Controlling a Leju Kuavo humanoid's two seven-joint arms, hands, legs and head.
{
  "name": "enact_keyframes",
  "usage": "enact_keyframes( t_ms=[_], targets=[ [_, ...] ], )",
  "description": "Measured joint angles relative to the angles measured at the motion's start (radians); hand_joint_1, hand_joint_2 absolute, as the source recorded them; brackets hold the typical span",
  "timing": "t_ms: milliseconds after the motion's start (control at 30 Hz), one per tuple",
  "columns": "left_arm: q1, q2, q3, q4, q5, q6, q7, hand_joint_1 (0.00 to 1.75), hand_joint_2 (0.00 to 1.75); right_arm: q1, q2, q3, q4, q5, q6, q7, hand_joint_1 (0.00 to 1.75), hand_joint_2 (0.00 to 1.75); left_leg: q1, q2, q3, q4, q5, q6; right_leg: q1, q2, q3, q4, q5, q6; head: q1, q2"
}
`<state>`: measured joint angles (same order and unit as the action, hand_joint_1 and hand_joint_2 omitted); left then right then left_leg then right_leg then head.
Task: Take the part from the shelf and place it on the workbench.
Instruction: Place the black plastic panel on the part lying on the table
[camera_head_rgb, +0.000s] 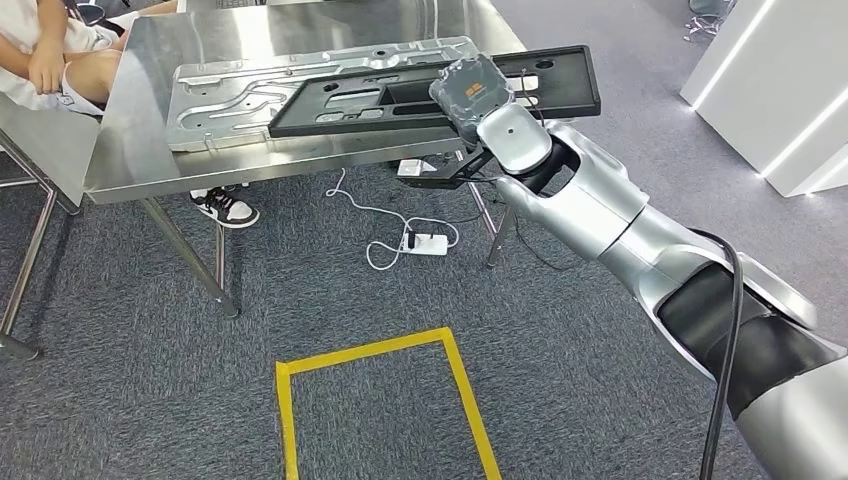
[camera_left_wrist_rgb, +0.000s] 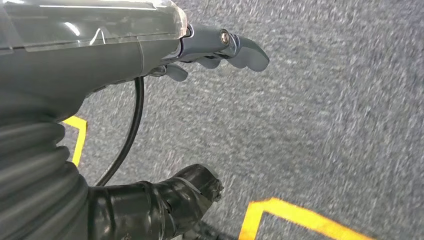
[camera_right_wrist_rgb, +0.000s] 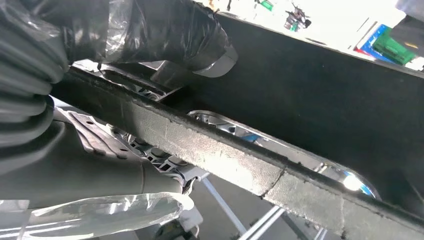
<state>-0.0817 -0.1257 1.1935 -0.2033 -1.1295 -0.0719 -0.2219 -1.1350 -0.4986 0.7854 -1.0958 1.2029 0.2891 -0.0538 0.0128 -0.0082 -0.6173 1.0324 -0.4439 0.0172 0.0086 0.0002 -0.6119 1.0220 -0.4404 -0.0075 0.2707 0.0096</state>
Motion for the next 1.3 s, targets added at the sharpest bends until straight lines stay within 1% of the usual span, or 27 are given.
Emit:
enact_keyframes(
  t_ms=[67, 100, 167, 200, 233, 267, 300, 367, 433, 533, 567, 633, 700, 733, 767, 800, 867, 900, 933, 1000, 1067, 1100, 1133, 1200, 1233, 1267, 1300],
  targets=[
    [0.000, -0.001, 0.000, 0.000, -0.001, 0.000, 0.002, 0.00, 1.75, 0.000, -0.004, 0.000, -0.001, -0.001, 0.001, -0.002, 1.75, 1.75, -0.002, 0.001, -0.004, 0.014, -0.014, -0.009, -0.007, -0.003, 0.011, -0.019, 0.008, -0.006, 0.000, 0.000],
    [-0.001, -0.002, 0.000, 0.000, -0.001, 0.000, 0.002, 0.00, 1.75, -0.001, -0.005, 0.000, -0.002, -0.001, 0.001, -0.004, 1.75, 1.75, -0.002, 0.002, -0.019, 0.046, -0.035, -0.012, -0.011, -0.005, 0.015, -0.028, 0.012, -0.009, 0.000, 0.000],
    [-0.001, -0.002, 0.000, 0.000, -0.001, 0.000, 0.002, 0.00, 1.75, -0.001, -0.005, 0.000, -0.003, -0.001, 0.001, -0.006, 1.75, 1.75, 0.001, 0.003, -0.071, 0.159, -0.092, -0.018, -0.012, -0.007, 0.016, -0.029, 0.013, -0.012, 0.000, 0.000],
    [0.000, -0.001, 0.000, 0.000, -0.001, 0.001, 0.003, 0.00, 1.75, -0.001, -0.005, 0.000, -0.003, -0.001, 0.001, -0.007, 1.75, 1.75, 0.002, 0.003, -0.099, 0.215, -0.113, -0.022, -0.012, -0.007, 0.014, -0.026, 0.013, -0.013, 0.000, 0.000],
    [0.001, -0.001, 0.000, 0.000, -0.001, 0.001, 0.003, 0.00, 1.75, 0.001, -0.005, 0.001, -0.002, -0.001, 0.002, -0.007, 1.75, 1.75, 0.003, 0.003, -0.114, 0.246, -0.116, -0.025, -0.012, -0.006, 0.012, -0.022, 0.011, -0.013, 0.000, 0.000],
    [0.001, 0.000, 0.000, 0.000, -0.001, 0.001, 0.003, 0.00, 1.75, 0.001, -0.005, 0.001, -0.002, -0.001, 0.002, -0.007, 1.75, 1.75, 0.005, 0.004, -0.111, 0.239, -0.100, -0.027, -0.012, -0.005, 0.010, -0.016, 0.009, -0.012, 0.000, 0.000],
    [0.001, 0.000, 0.000, 0.000, -0.001, 0.001, 0.003, 0.00, 1.75, 0.002, -0.005, 0.001, -0.002, -0.001, 0.003, -0.008, 1.75, 1.75, 0.006, 0.004, -0.091, 0.198, -0.070, -0.028, -0.013, -0.004, 0.008, -0.010, 0.005, -0.010, 0.000, 0.000],
    [-0.001, 0.000, 0.000, 0.000, -0.001, 0.001, 0.003, 0.00, 1.75, 0.000, -0.005, 0.001, -0.002, -0.001, 0.004, -0.008, 1.75, 1.75, 0.007, 0.005, -0.031, 0.079, -0.020, -0.025, -0.013, -0.003, 0.003, 0.007, -0.004, -0.001, 0.000, 0.000],
    [-0.002, 0.000, 0.000, 0.000, -0.001, 0.001, 0.003, 0.00, 1.75, -0.003, -0.008, 0.000, -0.002, -0.001, 0.005, -0.008, 1.75, 1.75, 0.004, 0.003, -0.004, 0.023, -0.013, -0.016, -0.010, -0.002, -0.004, 0.018, -0.010, 0.010, 0.000, 0.000],
    [-0.002, 0.000, 0.000, 0.000, -0.001, 0.001, 0.004, 0.00, 1.75, -0.005, -0.012, 0.000, -0.003, -0.002, 0.008, -0.009, 1.75, 1.75, 0.002, 0.002, -0.004, 0.017, -0.009, 0.003, -0.011, -0.001, -0.007, 0.018, -0.009, 0.025, 0.000, 0.000],
    [-0.002, 0.000, 0.000, 0.000, -0.001, 0.001, 0.004, 0.00, 1.75, -0.005, -0.013, 0.000, -0.003, -0.002, 0.009, -0.009, 1.75, 1.75, 0.003, 0.002, -0.003, 0.012, -0.005, 0.009, -0.013, -0.001, -0.012, 0.029, -0.019, 0.030, 0.000, 0.000],
    [-0.002, 0.000, 0.000, 0.000, -0.001, 0.001, 0.004, 0.00, 1.75, -0.006, -0.017, 0.000, -0.003, -0.002, 0.010, -0.009, 1.75, 1.75, 0.006, 0.002, -0.001, 0.006, 0.000, 0.016, -0.015, -0.001, -0.049, 0.109, -0.069, 0.040, 0.001, 0.000],
    [-0.002, 0.000, 0.001, 0.000, -0.001, 0.001, 0.006, 0.00, 1.75, -0.005, -0.018, 0.001, -0.002, -0.003, 0.011, -0.010, 1.75, 1.75, 0.006, 0.002, -0.002, 0.005, 0.000, 0.018, -0.017, -0.001, -0.106, 0.234, -0.124, 0.046, 0.000, 0.000],
    [-0.002, 0.000, 0.001, 0.000, -0.002, 0.002, 0.006, 0.00, 1.75, -0.002, -0.018, 0.001, -0.002, -0.004, 0.012, -0.010, 1.75, 1.75, 0.005, 0.002, -0.002, 0.005, 0.000, 0.018, -0.017, -0.001, -0.125, 0.271, -0.131, 0.047, 0.000, 0.000],
    [-0.002, 0.000, 0.001, 0.000, -0.002, 0.002, 0.007, 0.00, 1.75, 0.000, -0.019, 0.001, -0.001, -0.005, 0.013, -0.010, 1.75, 1.75, 0.005, 0.002, -0.002, 0.005, -0.001, 0.018, -0.017, -0.001, -0.128, 0.275, -0.122, 0.046, 0.000, 0.000],
    [-0.002, 0.000, 0.001, 0.000, -0.002, 0.003, 0.007, 0.00, 1.75, 0.000, -0.019, 0.002, -0.001, -0.006, 0.013, -0.011, 1.75, 1.75, 0.004, 0.001, -0.001, 0.005, -0.001, 0.018, -0.017, -0.001, -0.114, 0.243, -0.097, 0.043, 0.000, 0.000],
    [-0.003, -0.001, 0.001, 0.000, -0.002, 0.003, 0.009, 0.00, 1.75, -0.002, -0.019, 0.002, 0.000, -0.008, 0.013, -0.011, 1.75, 1.75, 0.003, 0.001, 0.002, 0.005, -0.003, 0.017, -0.014, -0.001, -0.055, 0.120, -0.035, 0.032, 0.000, 0.000],
    [-0.003, -0.001, 0.001, 0.000, -0.002, 0.003, 0.009, 0.00, 1.75, -0.004, -0.020, 0.002, 0.000, -0.009, 0.012, -0.011, 1.75, 1.75, 0.002, 0.001, 0.002, 0.005, -0.004, 0.015, -0.010, -0.001, -0.027, 0.063, -0.016, 0.026, 0.000, 0.000],
    [-0.003, -0.002, 0.001, 0.000, -0.002, 0.003, 0.010, 0.00, 1.75, -0.007, -0.020, 0.002, 0.000, -0.010, 0.012, -0.011, 1.75, 1.75, 0.002, 0.001, 0.001, 0.004, -0.004, 0.012, -0.006, -0.001, -0.009, 0.026, -0.007, 0.020, 0.000, 0.000],
    [-0.003, -0.003, 0.001, 0.000, -0.002, 0.003, 0.010, 0.00, 1.75, -0.009, -0.021, 0.002, 0.000, -0.012, 0.012, -0.011, 1.75, 1.75, 0.001, 0.001, 0.000, 0.001, -0.001, 0.003, -0.001, -0.001, 0.000, 0.005, -0.008, 0.013, 0.000, 0.000],
    [-0.003, -0.003, 0.001, 0.000, -0.003, 0.004, 0.010, 0.00, 1.75, -0.008, -0.022, 0.001, 0.000, -0.013, 0.012, -0.011, 1.75, 1.75, 0.000, 0.002, 0.001, 0.002, -0.006, -0.007, -0.007, -0.002, 0.009, -0.009, -0.003, 0.003, 0.000, 0.000],
    [-0.004, -0.004, 0.001, 0.000, -0.003, 0.004, 0.010, 0.00, 1.75, -0.009, -0.022, 0.001, 0.000, -0.013, 0.012, -0.011, 1.75, 1.75, -0.001, 0.002, -0.006, 0.020, -0.018, -0.011, -0.010, -0.004, 0.015, -0.018, 0.001, -0.003, 0.000, 0.000],
    [-0.004, -0.004, 0.001, 0.000, -0.003, 0.004, 0.010, 0.00, 1.75, -0.009, -0.022, 0.001, 0.000, -0.013, 0.012, -0.011, 1.75, 1.75, -0.001, 0.003, -0.022, 0.055, -0.039, -0.015, -0.013, -0.005, 0.021, -0.026, 0.003, -0.008, -0.001, 0.000],
    [-0.004, -0.003, 0.001, 0.000, -0.003, 0.005, 0.009, 0.00, 1.75, -0.009, -0.022, 0.002, 0.000, -0.015, 0.012, -0.010, 1.75, 1.75, 0.001, 0.003, -0.085, 0.180, -0.095, -0.020, -0.012, -0.007, 0.025, -0.027, 0.001, -0.014, -0.001, 0.000],
    [-0.003, -0.003, 0.001, 0.000, -0.003, 0.006, 0.009, 0.00, 1.75, -0.007, -0.022, 0.002, 0.000, -0.015, 0.013, -0.011, 1.75, 1.75, 0.002, 0.003, -0.115, 0.236, -0.112, -0.022, -0.011, -0.007, 0.026, -0.026, -0.001, -0.016, -0.001, 0.000],
    [-0.002, -0.003, 0.001, 0.000, -0.003, 0.007, 0.009, 0.00, 1.75, -0.004, -0.022, 0.002, 0.000, -0.016, 0.013, -0.011, 1.75, 1.75, 0.002, 0.003, -0.134, 0.265, -0.112, -0.024, -0.011, -0.006, 0.026, -0.023, -0.003, -0.016, -0.001, 0.000],
    [-0.001, -0.003, 0.002, 0.000, -0.003, 0.007, 0.009, 0.00, 1.75, -0.002, -0.022, 0.002, 0.000, -0.016, 0.013, -0.011, 1.75, 1.75, 0.002, 0.004, -0.133, 0.256, -0.093, -0.025, -0.011, -0.005, 0.027, -0.020, -0.006, -0.015, -0.001, 0.000]
  ],
)
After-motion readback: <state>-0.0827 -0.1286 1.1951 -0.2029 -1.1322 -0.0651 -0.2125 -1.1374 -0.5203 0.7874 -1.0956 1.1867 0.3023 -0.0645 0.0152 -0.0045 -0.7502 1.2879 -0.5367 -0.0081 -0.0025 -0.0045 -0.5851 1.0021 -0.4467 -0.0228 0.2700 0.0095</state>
